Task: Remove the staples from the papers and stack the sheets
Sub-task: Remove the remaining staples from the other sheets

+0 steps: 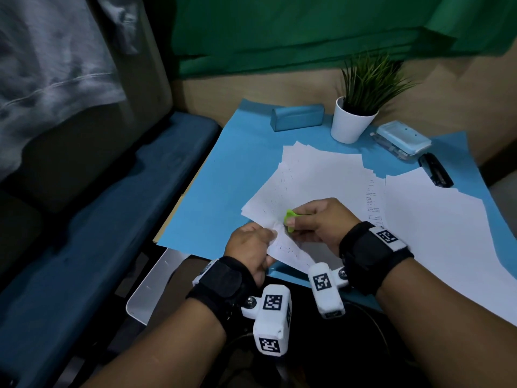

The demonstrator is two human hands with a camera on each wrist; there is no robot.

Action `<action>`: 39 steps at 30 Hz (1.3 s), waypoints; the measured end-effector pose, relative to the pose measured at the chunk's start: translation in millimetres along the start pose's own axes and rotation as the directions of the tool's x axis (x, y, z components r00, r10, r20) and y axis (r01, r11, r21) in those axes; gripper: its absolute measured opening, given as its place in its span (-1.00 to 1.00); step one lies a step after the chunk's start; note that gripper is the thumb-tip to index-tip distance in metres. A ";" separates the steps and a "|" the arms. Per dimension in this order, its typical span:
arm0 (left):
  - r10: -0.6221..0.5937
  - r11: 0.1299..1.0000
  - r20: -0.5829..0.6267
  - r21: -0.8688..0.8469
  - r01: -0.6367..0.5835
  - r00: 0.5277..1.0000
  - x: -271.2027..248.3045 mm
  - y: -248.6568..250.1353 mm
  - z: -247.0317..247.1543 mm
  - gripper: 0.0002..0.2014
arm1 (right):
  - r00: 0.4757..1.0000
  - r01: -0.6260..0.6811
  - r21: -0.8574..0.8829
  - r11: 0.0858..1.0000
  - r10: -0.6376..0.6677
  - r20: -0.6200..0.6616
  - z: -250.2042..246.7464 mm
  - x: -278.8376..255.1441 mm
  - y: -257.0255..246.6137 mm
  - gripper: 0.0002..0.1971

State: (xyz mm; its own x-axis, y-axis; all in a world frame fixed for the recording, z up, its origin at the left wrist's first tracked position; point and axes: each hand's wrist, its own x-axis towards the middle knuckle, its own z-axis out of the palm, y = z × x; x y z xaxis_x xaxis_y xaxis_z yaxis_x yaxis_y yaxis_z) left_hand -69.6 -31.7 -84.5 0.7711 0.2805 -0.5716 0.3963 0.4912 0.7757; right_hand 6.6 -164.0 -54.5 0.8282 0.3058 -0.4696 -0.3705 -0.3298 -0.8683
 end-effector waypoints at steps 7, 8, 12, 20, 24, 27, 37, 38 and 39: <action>-0.081 0.993 0.031 -0.086 0.083 0.996 3.6 4.7 -3.4 -0.71 | 0.997 -0.077 0.326 0.942 0.077 0.013 -9.6 5.7 3.0 -0.85; -0.084 0.993 0.045 -0.084 0.087 0.995 4.4 5.1 -3.7 -0.73 | 0.997 -0.072 0.313 0.947 0.076 -0.001 -10.9 7.4 4.7 -0.88; -0.120 0.988 0.089 -0.084 0.128 0.989 3.8 13.0 -4.6 -0.95 | 0.995 -0.057 0.305 0.951 0.078 -0.058 -15.0 11.0 8.8 -0.81; 0.145 0.944 -0.037 0.304 -0.127 0.989 22.1 15.7 -7.4 -0.88 | 0.979 0.033 -0.352 0.936 -0.101 -0.178 -29.9 12.5 7.2 -0.63; 0.220 0.937 -0.095 0.298 -0.184 0.971 22.2 6.9 -12.7 -0.83 | 0.959 0.064 -0.788 0.613 -0.256 -0.121 -19.5 0.6 0.9 -0.60; 0.092 0.983 -0.091 0.164 -0.076 0.992 21.7 10.5 -17.6 -0.67 | 0.952 0.118 -0.846 0.521 -0.302 -0.053 -12.2 -3.2 1.4 -0.70; 0.010 0.970 0.085 0.243 -0.030 0.996 16.3 12.6 -22.6 -0.84 | 0.948 0.179 -0.817 0.549 -0.319 -0.007 -5.2 -7.8 7.8 -0.68; -0.043 0.977 0.113 0.211 0.018 0.993 14.9 13.0 -22.7 -0.85 | 0.948 0.186 -0.809 0.557 -0.318 -0.001 -5.4 -8.7 8.4 -0.66; -0.101 0.982 0.142 0.172 0.076 0.985 13.9 14.3 -23.7 -0.86 | 0.949 0.197 -0.805 0.560 -0.316 0.012 -5.7 -10.4 8.6 -0.64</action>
State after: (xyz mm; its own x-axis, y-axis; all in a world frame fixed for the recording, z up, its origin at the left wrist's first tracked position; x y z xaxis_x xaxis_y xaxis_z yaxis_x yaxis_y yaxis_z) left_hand -65.0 -1.3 -87.7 0.7901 0.1098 -0.6030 0.5333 0.3619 0.7646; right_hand -2.8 -175.1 -56.2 0.8976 0.4054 -0.1730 0.2939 -0.8431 -0.4504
